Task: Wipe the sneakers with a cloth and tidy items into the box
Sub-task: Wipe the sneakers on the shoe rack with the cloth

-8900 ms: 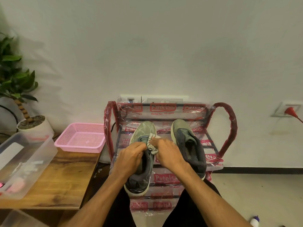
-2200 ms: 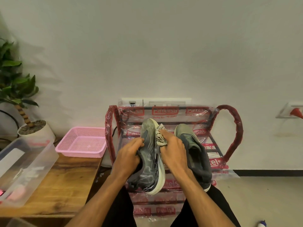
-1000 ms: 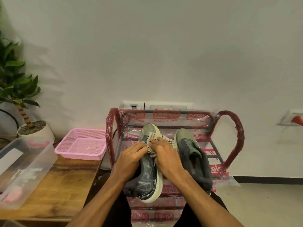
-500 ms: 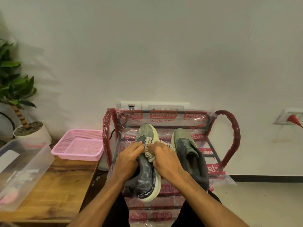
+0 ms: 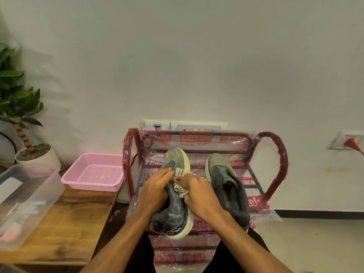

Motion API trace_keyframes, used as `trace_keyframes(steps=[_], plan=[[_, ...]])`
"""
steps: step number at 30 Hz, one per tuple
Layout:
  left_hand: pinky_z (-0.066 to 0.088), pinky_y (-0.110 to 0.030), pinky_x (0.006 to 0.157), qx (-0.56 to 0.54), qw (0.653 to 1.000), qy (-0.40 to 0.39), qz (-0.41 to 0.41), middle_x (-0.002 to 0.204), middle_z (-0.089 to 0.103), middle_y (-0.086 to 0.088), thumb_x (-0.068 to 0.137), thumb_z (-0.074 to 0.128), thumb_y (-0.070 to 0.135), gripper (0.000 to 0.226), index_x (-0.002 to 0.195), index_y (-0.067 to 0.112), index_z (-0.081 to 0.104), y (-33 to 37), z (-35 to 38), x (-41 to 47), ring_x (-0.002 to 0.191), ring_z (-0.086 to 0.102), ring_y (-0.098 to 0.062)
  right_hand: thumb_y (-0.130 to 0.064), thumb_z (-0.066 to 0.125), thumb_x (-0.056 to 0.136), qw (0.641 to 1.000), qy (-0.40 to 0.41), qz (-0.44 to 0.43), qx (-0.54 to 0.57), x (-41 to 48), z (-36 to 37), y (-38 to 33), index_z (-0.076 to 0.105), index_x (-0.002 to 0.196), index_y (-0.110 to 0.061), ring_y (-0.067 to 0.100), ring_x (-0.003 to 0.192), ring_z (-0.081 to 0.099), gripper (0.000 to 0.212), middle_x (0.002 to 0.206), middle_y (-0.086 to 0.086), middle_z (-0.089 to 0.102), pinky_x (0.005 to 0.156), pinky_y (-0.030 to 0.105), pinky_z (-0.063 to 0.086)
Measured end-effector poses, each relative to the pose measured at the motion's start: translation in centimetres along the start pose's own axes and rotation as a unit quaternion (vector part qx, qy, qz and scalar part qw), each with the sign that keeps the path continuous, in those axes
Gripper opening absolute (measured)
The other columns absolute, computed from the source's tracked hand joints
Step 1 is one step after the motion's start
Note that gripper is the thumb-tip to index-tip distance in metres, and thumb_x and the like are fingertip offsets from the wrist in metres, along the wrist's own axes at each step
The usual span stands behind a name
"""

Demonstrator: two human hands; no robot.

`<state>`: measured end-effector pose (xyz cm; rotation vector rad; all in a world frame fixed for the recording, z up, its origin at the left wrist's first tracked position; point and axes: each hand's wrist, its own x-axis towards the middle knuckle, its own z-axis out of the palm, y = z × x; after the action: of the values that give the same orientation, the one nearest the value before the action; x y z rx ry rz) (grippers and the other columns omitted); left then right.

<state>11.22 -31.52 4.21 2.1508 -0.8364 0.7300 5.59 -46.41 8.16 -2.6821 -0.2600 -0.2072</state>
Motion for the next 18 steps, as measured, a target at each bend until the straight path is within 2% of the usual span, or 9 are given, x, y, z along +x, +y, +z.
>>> trace_keyframes(steps=[3,5,7,9,11,12,15,18], plan=[[0.044,-0.016,0.073,-0.006,1.000,-0.002,0.000,0.097,0.069,-0.004,0.070,0.056,-0.010,0.043,0.101,0.019,0.056,-0.1,-0.2,-0.2,0.087,0.061,-0.012,-0.001,0.051,0.085,1.000,-0.004,-0.014,0.016,-0.9,-0.3,0.4,0.060,0.132,-0.025,0.020,0.125,0.052,0.054,0.131,-0.003,0.061,0.096,0.038,0.048],[0.045,-0.019,0.073,-0.009,1.000,0.002,-0.006,0.095,0.069,-0.005,0.065,0.052,-0.013,0.047,0.100,0.018,0.056,0.0,-0.2,0.0,0.088,0.059,-0.012,0.000,0.054,0.088,0.999,0.003,-0.021,-0.034,-0.4,-0.9,0.7,0.055,0.137,-0.030,0.017,0.133,0.045,0.057,0.141,-0.007,0.054,0.102,0.037,0.045],[0.046,-0.022,0.070,-0.008,1.000,-0.001,-0.008,0.094,0.068,-0.005,0.064,0.049,-0.012,0.045,0.098,0.017,0.056,0.2,-0.2,0.0,0.086,0.060,-0.014,0.000,0.055,0.091,0.996,-0.009,-0.007,-0.083,0.7,-1.5,1.0,0.049,0.141,-0.027,0.020,0.136,0.041,0.057,0.147,-0.005,0.048,0.106,0.036,0.040],[0.047,-0.025,0.067,-0.004,1.000,-0.017,-0.004,0.095,0.067,-0.004,0.063,0.053,-0.015,0.042,0.095,0.012,0.060,0.0,-0.1,-0.1,0.084,0.062,-0.016,0.002,0.053,0.092,0.996,0.002,0.023,-0.091,2.0,-2.1,1.4,0.052,0.138,-0.022,0.025,0.128,0.049,0.052,0.138,0.002,0.055,0.098,0.038,0.044],[0.048,-0.027,0.067,-0.002,1.000,-0.024,-0.002,0.096,0.066,-0.002,0.064,0.053,-0.016,0.041,0.094,0.010,0.061,-0.3,-0.1,-0.3,0.086,0.062,-0.016,0.008,0.047,0.087,0.996,0.054,0.055,-0.050,2.8,-2.5,1.7,0.057,0.134,-0.020,0.027,0.118,0.056,0.055,0.129,0.007,0.061,0.091,0.040,0.047],[0.049,-0.029,0.068,-0.003,1.000,-0.026,-0.003,0.097,0.066,-0.002,0.064,0.052,-0.016,0.041,0.094,0.010,0.061,-0.5,-0.2,-0.3,0.087,0.062,-0.016,0.011,0.045,0.084,0.994,0.082,0.063,-0.026,3.0,-2.7,1.7,0.057,0.134,-0.019,0.027,0.117,0.056,0.060,0.129,0.009,0.062,0.092,0.040,0.047],[0.053,-0.036,0.068,-0.004,0.999,-0.033,-0.001,0.099,0.065,-0.003,0.064,0.053,-0.019,0.041,0.094,0.008,0.062,-0.6,0.0,-0.1,0.088,0.063,-0.018,0.018,0.044,0.079,0.990,0.134,0.044,-0.021,3.8,-3.0,1.6,0.052,0.140,-0.014,0.023,0.132,0.046,0.069,0.141,0.007,0.054,0.107,0.037,0.039],[0.053,-0.038,0.067,-0.008,0.999,-0.042,0.001,0.099,0.064,-0.003,0.065,0.054,-0.019,0.038,0.093,0.006,0.062,-0.5,0.1,-0.2,0.090,0.061,-0.018,0.015,0.046,0.081,0.995,0.088,0.007,-0.041,4.4,-2.5,1.1,0.046,0.144,-0.013,0.022,0.139,0.037,0.069,0.148,0.006,0.046,0.112,0.034,0.032]])
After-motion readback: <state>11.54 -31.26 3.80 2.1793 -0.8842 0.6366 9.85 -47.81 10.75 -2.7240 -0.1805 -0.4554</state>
